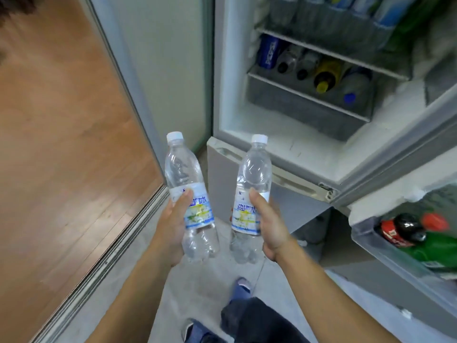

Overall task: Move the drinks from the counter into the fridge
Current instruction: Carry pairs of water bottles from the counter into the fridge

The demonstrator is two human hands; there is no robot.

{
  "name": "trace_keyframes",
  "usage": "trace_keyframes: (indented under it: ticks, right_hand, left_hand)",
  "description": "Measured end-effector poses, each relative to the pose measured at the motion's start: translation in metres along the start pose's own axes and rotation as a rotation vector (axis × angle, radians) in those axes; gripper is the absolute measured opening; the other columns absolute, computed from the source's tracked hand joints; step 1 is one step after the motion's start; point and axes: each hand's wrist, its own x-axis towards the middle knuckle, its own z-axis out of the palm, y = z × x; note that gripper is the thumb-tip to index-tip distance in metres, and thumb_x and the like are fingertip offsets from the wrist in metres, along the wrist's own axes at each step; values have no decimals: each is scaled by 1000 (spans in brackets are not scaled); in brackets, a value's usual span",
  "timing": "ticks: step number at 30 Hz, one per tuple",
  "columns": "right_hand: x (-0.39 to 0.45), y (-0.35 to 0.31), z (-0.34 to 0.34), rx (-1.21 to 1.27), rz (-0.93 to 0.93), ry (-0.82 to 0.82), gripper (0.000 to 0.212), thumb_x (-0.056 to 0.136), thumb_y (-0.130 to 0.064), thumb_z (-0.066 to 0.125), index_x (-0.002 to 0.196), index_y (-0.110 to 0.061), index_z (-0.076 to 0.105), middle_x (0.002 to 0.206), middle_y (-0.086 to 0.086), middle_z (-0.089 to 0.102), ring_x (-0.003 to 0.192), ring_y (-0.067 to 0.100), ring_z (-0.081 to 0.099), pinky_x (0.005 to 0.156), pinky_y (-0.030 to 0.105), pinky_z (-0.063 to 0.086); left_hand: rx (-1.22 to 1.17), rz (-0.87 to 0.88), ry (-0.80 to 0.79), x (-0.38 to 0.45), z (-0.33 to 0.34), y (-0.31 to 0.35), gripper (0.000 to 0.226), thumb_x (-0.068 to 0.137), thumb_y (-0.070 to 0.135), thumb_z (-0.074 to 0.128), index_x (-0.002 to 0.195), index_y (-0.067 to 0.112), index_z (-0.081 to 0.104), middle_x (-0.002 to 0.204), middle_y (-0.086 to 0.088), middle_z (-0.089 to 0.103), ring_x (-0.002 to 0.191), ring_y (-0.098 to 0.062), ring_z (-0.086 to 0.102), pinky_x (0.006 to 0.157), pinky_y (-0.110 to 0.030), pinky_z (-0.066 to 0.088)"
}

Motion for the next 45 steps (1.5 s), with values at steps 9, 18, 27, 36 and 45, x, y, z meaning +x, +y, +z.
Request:
trace_keyframes:
  ticks: [9,18,27,36,45]
  right_hand:
    - [70,-98,-37,199,-191,227,69,63,-56,76,118,-16,65,96,9,77,81,24,75,62,30,59]
    - [149,-208,-78,189,-487,356,27,87,-23,75,111,-28,63,103,-4,76,92,14,73,73,29,58]
    - [216,-329,-74,86,-804,508,42,78,-28,79,114,-31,58,101,-16,72,94,2,70,76,18,56]
    - [287,-383,-66,0,-804,527,52,87,-22,75,131,-25,47,105,-21,60,88,-12,60,71,6,50]
    - [323,-388,-26,-75,-903,590,53,80,-22,81,126,-21,54,111,-8,65,92,-13,60,70,4,49]
  left_hand:
    - [122,67,-223,97,107,66,63,76,55,73,123,13,62,98,-12,74,83,-26,73,64,-37,58]
    - [261,334,-379,185,223,145,36,81,36,75,114,31,60,104,3,75,95,-18,71,81,-43,59]
    - [482,759,-306,271,322,226,50,86,22,75,128,19,48,124,-5,64,110,-17,64,91,-32,55]
    - [440,881,-242,333,351,244,54,84,8,74,132,7,49,123,-6,61,108,-15,62,84,-11,49]
    - [480,1058,-205,340,347,239,45,88,3,69,127,17,50,118,7,61,111,2,58,97,-18,46]
